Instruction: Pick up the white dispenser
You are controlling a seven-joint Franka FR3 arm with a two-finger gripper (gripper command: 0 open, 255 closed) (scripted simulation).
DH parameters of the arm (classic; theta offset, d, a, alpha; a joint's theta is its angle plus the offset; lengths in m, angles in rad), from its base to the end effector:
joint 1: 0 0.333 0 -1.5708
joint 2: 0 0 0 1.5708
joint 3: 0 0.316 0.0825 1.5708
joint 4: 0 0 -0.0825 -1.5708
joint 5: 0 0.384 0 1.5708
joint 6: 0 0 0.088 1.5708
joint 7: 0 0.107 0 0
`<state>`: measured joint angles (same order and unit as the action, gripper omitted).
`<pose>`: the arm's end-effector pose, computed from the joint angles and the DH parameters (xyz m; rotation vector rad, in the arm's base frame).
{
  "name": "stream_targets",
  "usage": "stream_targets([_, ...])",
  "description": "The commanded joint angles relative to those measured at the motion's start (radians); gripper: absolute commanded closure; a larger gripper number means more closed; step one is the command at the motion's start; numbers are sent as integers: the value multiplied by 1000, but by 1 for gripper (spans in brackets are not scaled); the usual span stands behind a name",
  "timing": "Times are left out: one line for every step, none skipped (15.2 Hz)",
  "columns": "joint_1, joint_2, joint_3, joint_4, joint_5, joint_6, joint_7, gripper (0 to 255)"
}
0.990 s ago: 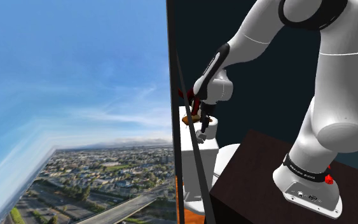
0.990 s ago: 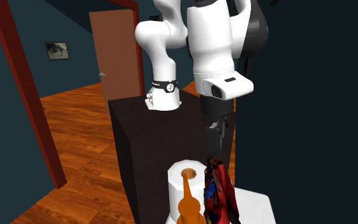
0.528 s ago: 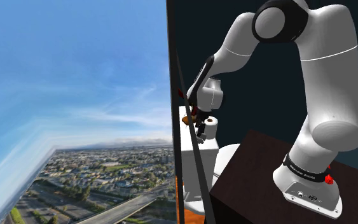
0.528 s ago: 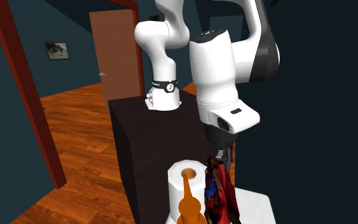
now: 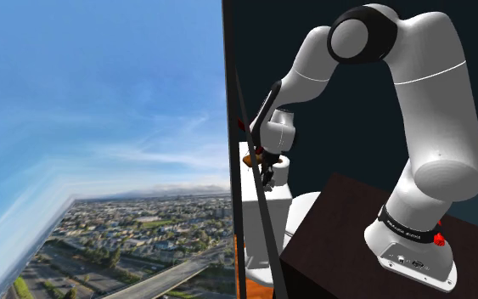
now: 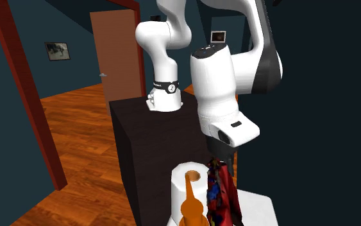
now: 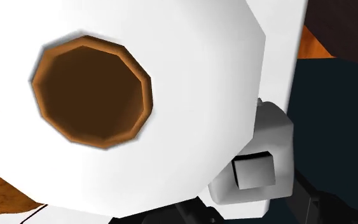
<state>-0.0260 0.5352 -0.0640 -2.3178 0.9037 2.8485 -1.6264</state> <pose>0.4831 -0.0887 0.1068 -2.8228 -0.9932 -0.2615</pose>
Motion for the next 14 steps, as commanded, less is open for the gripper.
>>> stream_targets([-1,4,0,0,1,2,-2,255])
stream_targets([-1,4,0,1,1,1,-1,255])
stream_targets([-1,4,0,1,1,2,-1,255])
stream_targets([-1,5,0,1,1,1,-1,255])
stream_targets([-2,5,1,1,2,2,-2,255])
stream_targets([-4,7,2,2,3,3,-4,255])
stream_targets([1,1,-1,-1,-1,0,2,255])
stream_targets([9,-14,-11,-8,-13,-8,15,255])
stream_targets([17,-29,-20,-15,-25,-16,28,255])
stream_targets([25,-44,-30,-22,-37,-24,40,255])
stream_targets([33,-59,-40,-29,-50,-32,53,255])
stream_targets([40,-73,-50,-36,-63,-41,66,255])
stream_targets([48,-88,-60,-42,-76,-49,79,255])
stream_targets([56,-103,-69,-48,-90,-57,93,255])
